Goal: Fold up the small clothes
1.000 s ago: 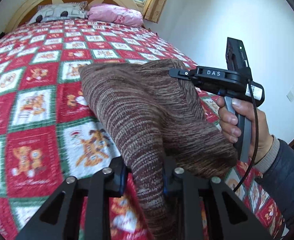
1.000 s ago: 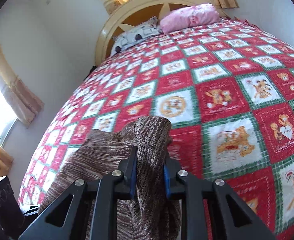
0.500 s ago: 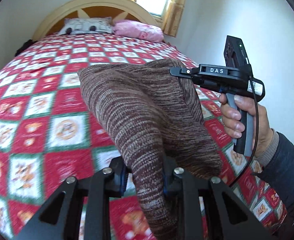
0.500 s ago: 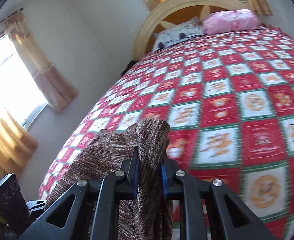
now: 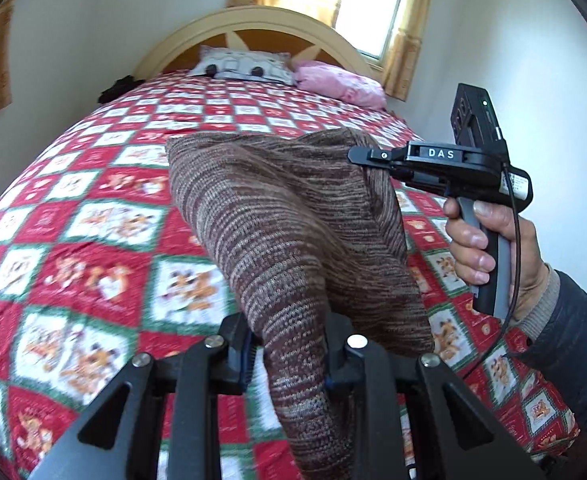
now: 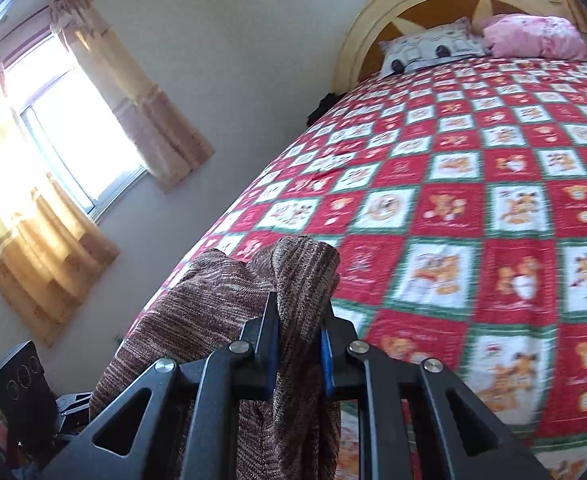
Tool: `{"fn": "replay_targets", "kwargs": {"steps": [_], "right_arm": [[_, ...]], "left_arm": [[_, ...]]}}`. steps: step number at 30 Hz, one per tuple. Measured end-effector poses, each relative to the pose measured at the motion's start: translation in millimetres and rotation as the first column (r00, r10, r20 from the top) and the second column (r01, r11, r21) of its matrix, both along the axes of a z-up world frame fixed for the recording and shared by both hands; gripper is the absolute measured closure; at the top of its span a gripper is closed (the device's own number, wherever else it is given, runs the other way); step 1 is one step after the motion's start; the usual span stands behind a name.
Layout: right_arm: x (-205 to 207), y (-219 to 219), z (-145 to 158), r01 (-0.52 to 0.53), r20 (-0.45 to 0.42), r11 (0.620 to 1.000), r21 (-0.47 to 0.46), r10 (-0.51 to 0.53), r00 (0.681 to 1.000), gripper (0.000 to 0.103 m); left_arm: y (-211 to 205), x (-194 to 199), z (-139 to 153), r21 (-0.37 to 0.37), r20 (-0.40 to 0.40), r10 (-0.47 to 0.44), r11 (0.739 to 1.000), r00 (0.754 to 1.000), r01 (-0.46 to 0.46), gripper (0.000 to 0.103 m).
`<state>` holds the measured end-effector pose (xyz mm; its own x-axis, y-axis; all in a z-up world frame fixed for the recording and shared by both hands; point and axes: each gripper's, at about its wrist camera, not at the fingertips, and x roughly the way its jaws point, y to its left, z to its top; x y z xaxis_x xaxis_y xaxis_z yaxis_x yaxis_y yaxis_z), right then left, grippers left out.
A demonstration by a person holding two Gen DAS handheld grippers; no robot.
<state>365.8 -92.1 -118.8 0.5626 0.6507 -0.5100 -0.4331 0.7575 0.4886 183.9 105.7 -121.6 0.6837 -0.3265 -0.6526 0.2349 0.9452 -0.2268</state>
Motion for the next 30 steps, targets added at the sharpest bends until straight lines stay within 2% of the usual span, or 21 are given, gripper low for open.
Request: {"fn": "replay_targets", "kwargs": {"steps": [13,18,22,30], "right_arm": [[17,95,-15,-0.091,-0.033,0.995,-0.035,0.090,0.995,0.087],[28,126,-28,-0.129,-0.062,0.989,-0.072,0.125,0.990,0.087],[35,140,-40,-0.142,-0.082,0.985,-0.100,0.134,0.988,0.087],[50,151,-59,-0.143,-0.114,0.981,-0.134,0.129,0.985,0.087]], "left_arm": [[67,-17,-15,-0.002,-0.011,0.122,0.993,0.993,-0.122,0.077],[89,-19,-33,-0.021,-0.042,0.160,0.987,0.986,-0.161,0.077],[98,-19,-49,-0.033,-0.072,0.170,0.984,0.983,-0.173,0.077],[103,-19,-59,-0.042,-0.095,0.173,0.983,0.980,-0.178,0.077]]}}
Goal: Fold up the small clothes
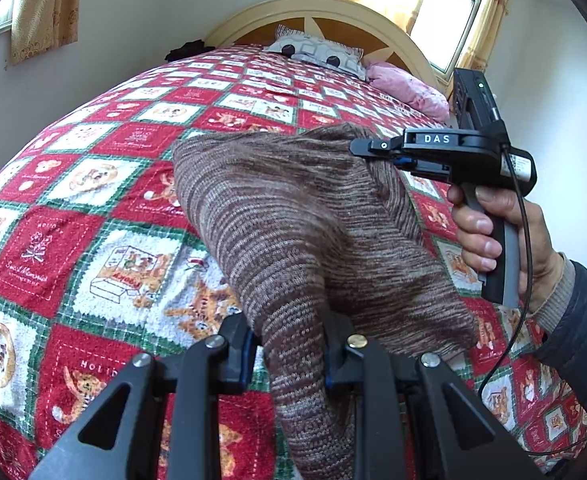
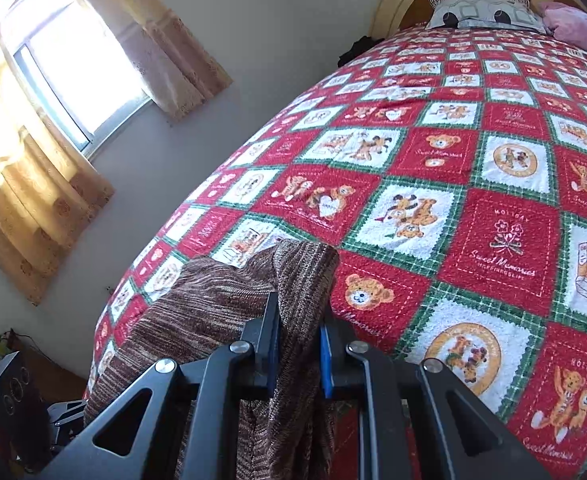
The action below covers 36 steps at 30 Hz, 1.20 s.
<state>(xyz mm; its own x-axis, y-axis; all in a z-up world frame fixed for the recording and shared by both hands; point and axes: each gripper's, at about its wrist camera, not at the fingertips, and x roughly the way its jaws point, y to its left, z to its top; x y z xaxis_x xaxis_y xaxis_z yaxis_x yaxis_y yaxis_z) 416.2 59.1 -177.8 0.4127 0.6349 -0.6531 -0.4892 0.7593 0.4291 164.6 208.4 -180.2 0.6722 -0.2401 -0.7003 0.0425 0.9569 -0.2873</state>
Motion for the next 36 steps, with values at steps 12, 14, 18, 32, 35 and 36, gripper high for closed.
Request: {"fn": "replay_targets", "kwargs": {"steps": [12,14,18,32,35,36], "right_arm": [[9,-1,-25,0.026,-0.047,0.999,-0.032,-0.028,0.999,0.086],[4,-1,-21,0.022,-0.031,0.998,-0.062,-0.024,0.999,0.080],[-21,-16,-8,-0.021,-0.041,0.999,-0.035,0.019,0.999,0.073],[-151,-23,-24,-0.219,-0.098,0.968,-0.125,0.207,0.973,0.101],[-159,-26,-16,-0.203,-0.071,0.969,-0.143,0.195,0.978,0.101],[-163,-28,-13,-0.193,-0.056,0.967,-0.166,0.186,0.981,0.101]], "left_arm": [[1,1,-12,0.005,-0.020,0.007,1.000,1.000,-0.007,0.077],[0,1,-13,0.003,-0.021,0.008,1.000,1.000,-0.008,0.077],[1,1,-13,-0.005,-0.020,0.010,1.000,1.000,-0.011,0.077],[1,3,-15,-0.004,-0.025,0.025,1.000,0.999,-0.025,0.077],[0,0,-13,0.003,-0.028,0.027,1.000,0.999,-0.027,0.075],[0,-2,-13,0.005,-0.029,0.029,1.000,0.999,-0.029,0.071]]}}
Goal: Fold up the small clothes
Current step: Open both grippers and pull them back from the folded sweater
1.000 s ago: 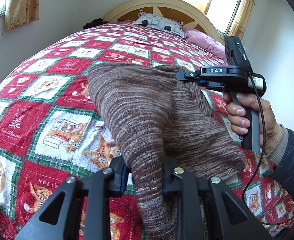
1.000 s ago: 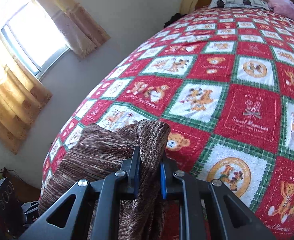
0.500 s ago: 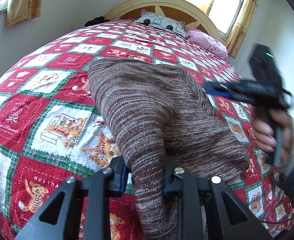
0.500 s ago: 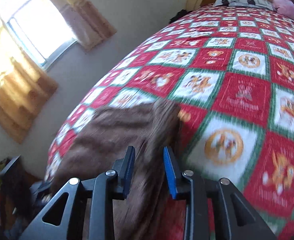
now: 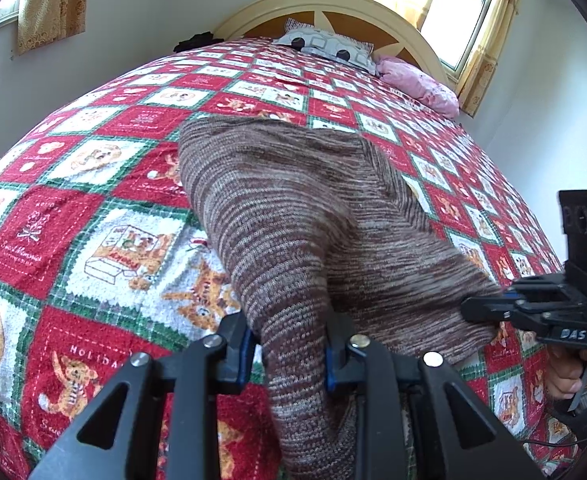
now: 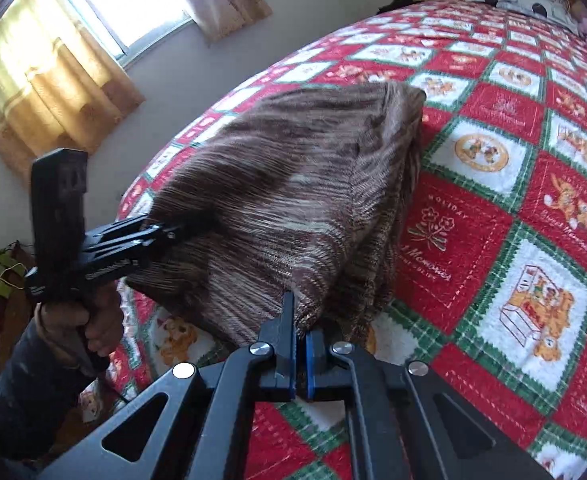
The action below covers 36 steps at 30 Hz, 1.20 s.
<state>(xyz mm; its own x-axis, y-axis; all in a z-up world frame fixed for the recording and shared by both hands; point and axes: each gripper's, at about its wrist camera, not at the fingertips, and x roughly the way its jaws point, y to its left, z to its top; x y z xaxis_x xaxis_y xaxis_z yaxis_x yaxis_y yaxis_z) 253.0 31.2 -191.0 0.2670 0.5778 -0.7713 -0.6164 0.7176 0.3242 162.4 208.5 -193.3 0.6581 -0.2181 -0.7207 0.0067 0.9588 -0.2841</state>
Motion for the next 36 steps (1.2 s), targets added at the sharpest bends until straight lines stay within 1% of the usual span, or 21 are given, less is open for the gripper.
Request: {"fn": "replay_targets", "kwargs": {"steps": [1,2,4,6,8,9,10,11,12,14,15,16,18,21,22,23,25,28,31,34,36], "right_arm": [[-1,-2,-1,0.010,0.004,1.000,-0.018,-0.010,1.000,0.101],[0,-6,-5,0.024,-0.005,0.999,-0.036,-0.025,1.000,0.101],[11,-16,-19,0.046,-0.043,0.997,-0.057,-0.049,0.998,0.099],[16,-24,-18,0.062,-0.072,0.998,-0.006,-0.062,0.995,0.093],[15,-27,-6,0.088,-0.028,0.996,-0.010,-0.088,0.996,0.068],[14,-28,3,0.107,0.024,0.994,-0.007,-0.107,0.994,0.066],[12,-27,12,0.115,0.065,0.993,0.000,-0.115,0.991,0.066],[10,-24,21,0.107,0.096,0.994,0.014,-0.108,0.990,0.066],[9,-16,31,0.085,0.121,0.996,0.036,-0.089,0.989,0.066],[5,2,42,0.035,0.160,0.997,0.064,-0.045,0.986,0.066],[4,12,42,0.008,0.168,0.998,0.067,-0.019,0.986,0.066],[6,25,41,-0.019,0.171,0.998,0.062,0.009,0.985,0.066],[9,42,28,-0.040,0.157,0.999,0.013,0.037,0.987,0.066],[22,42,-5,0.035,0.103,0.995,-0.094,-0.026,0.994,0.066],[26,38,-15,0.046,0.076,0.994,-0.100,-0.038,0.996,0.066],[25,33,-16,0.044,0.081,0.998,-0.054,-0.039,0.996,0.066],[22,27,-14,0.043,0.086,0.999,-0.031,-0.040,0.995,0.066],[9,23,-1,0.075,0.122,0.997,-0.026,-0.071,0.990,0.065],[-13,18,16,0.109,0.185,0.994,-0.015,-0.105,0.977,0.045],[-39,10,31,0.143,0.247,0.990,0.003,-0.140,0.959,0.044],[-58,8,43,0.183,0.304,0.983,0.002,-0.175,0.937,0.044]], "left_arm": [[0,-1,-1,0.004,-0.004,0.003,1.000,1.000,-0.003,0.062],[0,-2,-2,0.006,-0.008,0.004,1.000,1.000,-0.004,0.059],[0,-5,-2,0.010,-0.009,0.002,1.000,1.000,-0.002,0.057],[0,-9,6,0.031,0.008,0.011,0.999,1.000,-0.011,0.057],[4,-13,17,0.041,0.048,0.032,0.999,0.998,-0.034,0.052],[8,-16,26,0.046,0.094,0.054,0.997,0.994,-0.059,0.041],[10,-16,31,0.060,0.115,0.069,0.995,0.991,-0.076,0.031],[11,-15,34,0.079,0.128,0.081,0.993,0.988,-0.092,0.028],[13,-10,37,0.100,0.134,0.094,0.989,0.987,-0.108,0.028],[13,-1,35,0.111,0.121,0.098,0.988,0.988,-0.112,0.028],[12,2,32,0.123,0.112,0.102,0.986,0.988,-0.116,0.028],[9,8,26,0.154,0.091,0.103,0.981,0.990,-0.116,0.028],[8,17,13,0.201,0.048,0.104,0.973,0.993,-0.112,0.028],[11,22,-1,0.185,0.013,0.104,0.977,0.994,-0.105,0.025],[11,22,-4,0.172,0.008,0.104,0.980,0.995,-0.103,0.022],[13,22,-6,0.160,0.005,0.108,0.981,0.994,-0.107,0.022],[15,19,-8,0.138,0.015,0.118,0.983,0.993,-0.119,0.020],[13,11,1,0.139,0.020,0.128,0.982,0.992,-0.130,0.022],[7,-6,21,0.156,0.063,0.123,0.979,0.990,-0.132,0.022],[3,-31,42,0.151,0.119,0.124,0.978,0.985,-0.141,0.020],[-1,-47,54,0.152,0.156,0.123,0.977,0.980,-0.146,0.017]]}}
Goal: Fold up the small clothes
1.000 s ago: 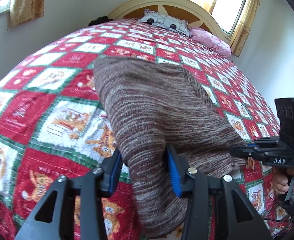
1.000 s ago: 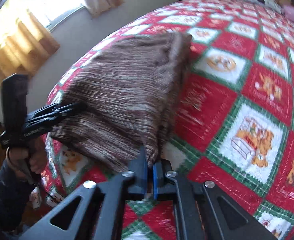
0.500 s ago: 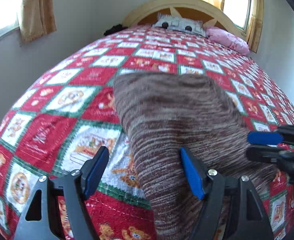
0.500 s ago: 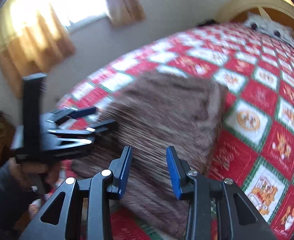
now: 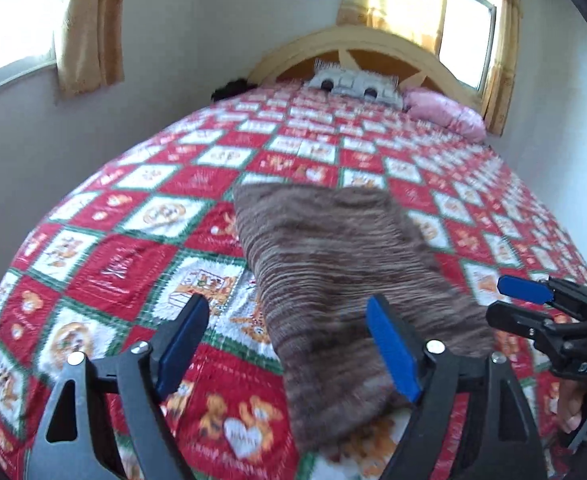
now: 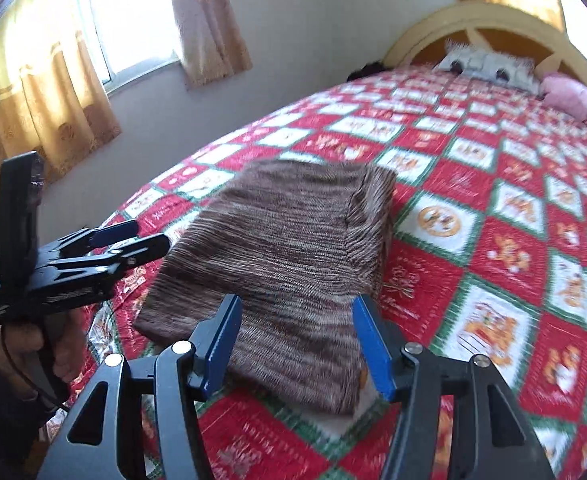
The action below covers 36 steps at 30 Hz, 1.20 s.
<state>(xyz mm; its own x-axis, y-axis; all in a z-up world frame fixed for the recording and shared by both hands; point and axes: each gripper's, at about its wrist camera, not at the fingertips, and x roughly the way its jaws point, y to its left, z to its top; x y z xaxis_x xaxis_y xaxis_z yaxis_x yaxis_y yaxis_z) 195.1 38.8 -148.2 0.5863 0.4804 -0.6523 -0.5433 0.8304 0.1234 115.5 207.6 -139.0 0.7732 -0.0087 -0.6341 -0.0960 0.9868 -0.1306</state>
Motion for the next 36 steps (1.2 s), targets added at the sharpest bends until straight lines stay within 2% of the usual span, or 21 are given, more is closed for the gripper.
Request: {"fn": "replay_targets", "kwargs": {"steps": [7,18,24,27,36], "right_arm": [[-46,-12,31,0.035,0.102,0.999,0.016,-0.036,0.994,0.044],[-92,-25,52,0.099,0.164,0.995,0.010,-0.100,0.981,0.044],[-105,-28,59,0.111,0.201,0.994,0.001,-0.109,0.974,0.043],[-108,-30,62,0.116,0.207,0.993,0.007,-0.115,0.972,0.043],[-113,-31,63,0.120,0.215,0.993,0.012,-0.119,0.969,0.043]], "left_arm": [[-18,-34,28,0.050,0.068,-0.005,0.999,0.998,0.002,0.017],[-47,-63,50,0.071,0.134,-0.068,0.996,0.989,0.059,0.016],[-53,-74,57,0.080,0.157,-0.079,0.995,0.984,0.067,0.015],[-55,-76,60,0.081,0.169,-0.076,0.995,0.983,0.062,0.012],[-58,-80,63,0.089,0.174,-0.074,0.994,0.982,0.059,0.012]]}}
